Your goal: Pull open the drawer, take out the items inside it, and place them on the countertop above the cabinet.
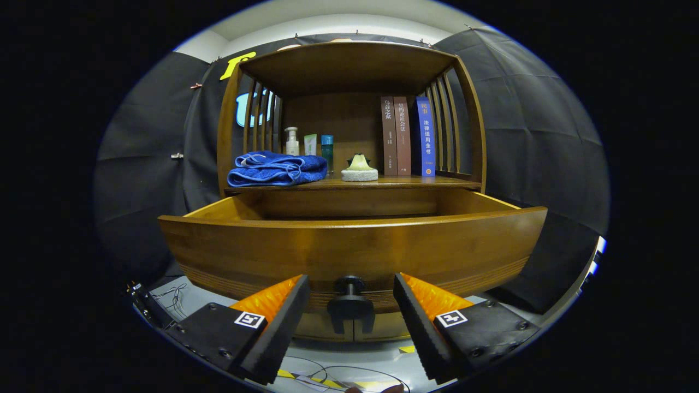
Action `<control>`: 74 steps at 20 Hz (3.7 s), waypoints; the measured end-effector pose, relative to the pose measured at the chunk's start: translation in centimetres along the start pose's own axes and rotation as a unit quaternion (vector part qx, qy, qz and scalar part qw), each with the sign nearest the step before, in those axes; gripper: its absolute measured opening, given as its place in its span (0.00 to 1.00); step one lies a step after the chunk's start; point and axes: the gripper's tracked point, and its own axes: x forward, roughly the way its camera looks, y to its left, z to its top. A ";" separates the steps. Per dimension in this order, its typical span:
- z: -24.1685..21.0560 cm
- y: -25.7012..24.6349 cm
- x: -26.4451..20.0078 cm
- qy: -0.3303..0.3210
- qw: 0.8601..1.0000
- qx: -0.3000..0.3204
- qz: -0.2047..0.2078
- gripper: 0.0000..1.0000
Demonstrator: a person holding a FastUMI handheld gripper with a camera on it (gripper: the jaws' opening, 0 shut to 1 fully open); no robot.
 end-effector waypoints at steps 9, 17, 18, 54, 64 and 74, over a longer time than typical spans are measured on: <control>0.5 0.5 1.8 -0.026 1.000 -0.014 -0.002 0.99; 1.9 0.8 7.4 -0.033 0.999 -0.030 -0.011 1.00; 2.0 0.9 8.0 -0.033 0.999 -0.029 -0.011 1.00; 8.4 0.5 5.8 -0.060 0.997 -0.040 -0.011 0.99; 13.2 0.5 -4.3 -0.072 0.997 -0.041 0.002 0.99; 19.6 0.6 -11.4 -0.077 0.997 -0.019 0.012 0.98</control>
